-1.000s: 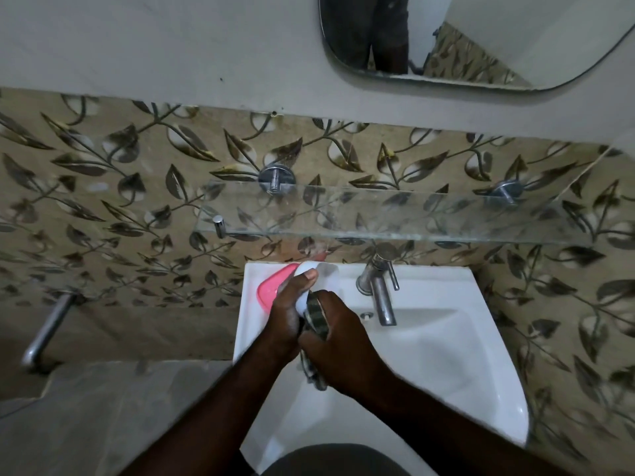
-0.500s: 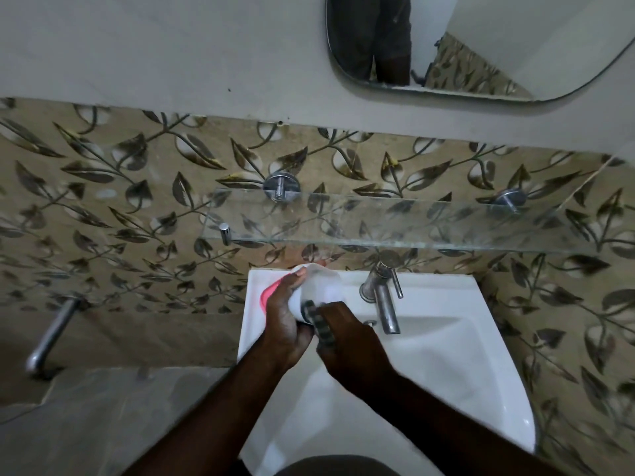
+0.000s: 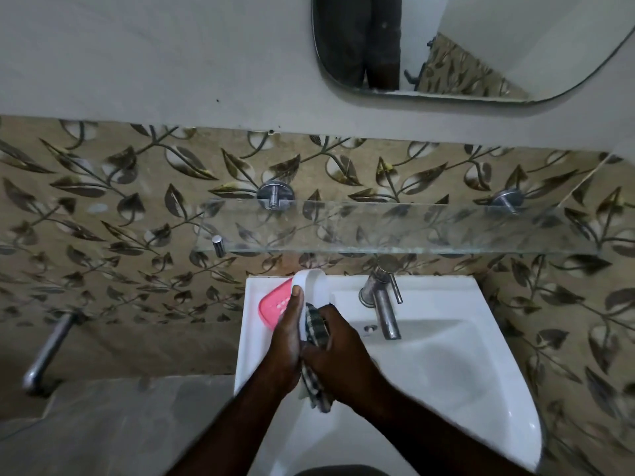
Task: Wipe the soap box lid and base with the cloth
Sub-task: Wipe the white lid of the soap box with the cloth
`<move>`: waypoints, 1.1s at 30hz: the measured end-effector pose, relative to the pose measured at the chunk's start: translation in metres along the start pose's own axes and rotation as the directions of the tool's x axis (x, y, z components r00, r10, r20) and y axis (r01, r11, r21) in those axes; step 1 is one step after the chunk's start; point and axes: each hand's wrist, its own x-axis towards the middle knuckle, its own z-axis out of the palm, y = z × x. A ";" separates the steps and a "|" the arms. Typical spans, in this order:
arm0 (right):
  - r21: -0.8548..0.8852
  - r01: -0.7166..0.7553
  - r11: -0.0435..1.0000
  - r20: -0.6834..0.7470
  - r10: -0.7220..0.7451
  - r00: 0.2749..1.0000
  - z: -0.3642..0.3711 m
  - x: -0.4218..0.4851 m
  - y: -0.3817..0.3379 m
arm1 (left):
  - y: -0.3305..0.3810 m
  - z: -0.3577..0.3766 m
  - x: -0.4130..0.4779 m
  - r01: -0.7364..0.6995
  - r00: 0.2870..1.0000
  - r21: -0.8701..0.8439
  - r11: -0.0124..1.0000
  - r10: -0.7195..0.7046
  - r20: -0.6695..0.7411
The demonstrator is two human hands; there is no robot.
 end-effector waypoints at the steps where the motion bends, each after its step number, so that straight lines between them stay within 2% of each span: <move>1: -0.028 0.023 0.999 0.008 -0.023 1.000 0.002 -0.005 -0.002 | 0.003 0.000 0.000 0.005 1.000 -0.013 1.000 -0.005 0.004; 3: -0.229 0.156 0.961 0.074 -0.142 0.987 -0.001 -0.013 0.004 | 0.012 -0.002 0.000 0.017 0.999 -0.060 0.998 -0.015 0.031; 5: -0.492 0.333 0.805 0.168 -0.287 0.943 -0.010 -0.011 0.020 | 0.018 -0.003 0.003 0.041 0.998 -0.053 0.998 -0.039 0.041; 6: -0.575 0.370 0.730 0.200 -0.314 0.928 -0.017 -0.006 0.028 | 0.020 -0.001 0.003 0.038 0.999 -0.043 0.998 -0.036 0.031; 7: -0.608 0.377 0.698 0.211 -0.315 0.925 -0.022 -0.002 0.032 | 0.021 0.002 0.003 0.027 1.000 -0.036 0.999 -0.026 0.014; 8: -0.593 0.364 0.718 0.195 -0.310 0.930 -0.024 0.001 0.034 | 0.020 0.005 0.004 0.013 1.000 -0.032 0.999 -0.013 0.008; 10: -0.452 0.268 0.851 0.109 -0.246 0.963 -0.019 0.002 0.026 | 0.017 0.009 0.004 -0.037 0.999 -0.009 0.999 0.037 0.006; 12: -0.103 0.023 0.994 0.063 -0.017 0.998 -0.013 -0.003 0.007 | 0.013 0.011 0.001 -0.078 0.997 0.024 0.997 0.078 0.015; 13: 0.049 -0.068 0.996 0.105 0.062 0.992 -0.010 -0.006 0.000 | 0.012 0.011 0.000 -0.082 0.997 0.027 0.996 0.082 0.017; 14: 0.105 -0.080 0.991 0.137 0.066 0.988 -0.009 -0.009 -0.003 | 0.011 0.009 0.000 -0.086 0.996 0.022 0.996 0.085 0.023; 16: -0.004 0.029 1.000 0.143 -0.028 0.989 -0.011 -0.014 0.005 | 0.015 0.008 0.000 -0.101 0.995 0.024 0.995 0.100 0.019; 17: -0.144 0.130 0.981 0.135 -0.110 0.985 -0.015 -0.015 0.012 | 0.017 0.008 0.000 -0.089 0.996 0.042 0.995 0.088 0.016; 19: -0.445 0.349 0.825 0.179 -0.300 0.937 -0.022 -0.010 0.033 | 0.020 0.009 -0.001 -0.028 1.000 0.077 0.997 0.028 0.006; 20: -0.535 0.399 0.745 0.207 -0.342 0.917 -0.025 -0.006 0.045 | 0.019 0.009 0.001 -0.010 1.000 0.086 0.996 0.009 0.008; 21: -0.557 0.396 0.730 0.199 -0.346 0.917 -0.026 -0.005 0.050 | 0.019 0.010 0.001 0.000 1.000 0.085 0.996 -0.002 0.023; 22: -0.521 0.352 0.777 0.165 -0.313 0.935 -0.027 -0.005 0.047 | 0.017 0.012 0.001 0.004 0.999 0.086 0.996 -0.007 0.031; 23: -0.406 0.261 0.876 0.093 -0.245 0.965 -0.026 -0.006 0.037 | 0.015 0.014 0.000 0.011 1.000 0.102 0.995 -0.013 0.017; 24: -0.186 0.109 0.976 0.031 -0.105 0.994 -0.023 -0.008 0.024 | 0.012 0.014 0.001 0.017 1.000 0.095 0.995 -0.017 0.003; 25: 0.037 -0.024 0.999 0.056 0.022 0.998 -0.019 -0.010 0.012 | 0.011 0.015 0.003 0.023 1.000 0.072 0.997 -0.022 -0.009; 26: 0.189 -0.091 0.978 0.084 0.076 0.994 -0.016 -0.012 0.004 | 0.010 0.016 0.004 -0.003 1.000 0.058 0.998 0.004 -0.012; 27: 0.224 -0.082 0.971 0.091 0.062 0.994 -0.016 -0.013 -0.001 | 0.012 0.017 0.004 -0.054 0.998 0.069 0.996 0.055 -0.019; 28: 0.173 -0.031 0.984 0.067 0.020 0.998 -0.014 -0.015 0.001 | 0.014 0.017 0.006 -0.100 0.994 0.094 0.991 0.104 -0.029; 30: -0.143 0.171 0.975 0.047 -0.166 0.985 -0.018 -0.016 0.016 | 0.017 0.017 0.007 -0.104 0.994 0.119 0.987 0.107 -0.020; 32: -0.486 0.388 0.783 0.174 -0.348 0.921 -0.027 -0.008 0.043 | 0.015 0.015 0.008 -0.006 1.000 0.096 0.995 0.004 0.025; 33: -0.560 0.441 0.701 0.219 -0.389 0.895 -0.031 -0.004 0.055 | 0.013 0.014 0.008 0.062 0.998 0.078 0.995 -0.063 0.012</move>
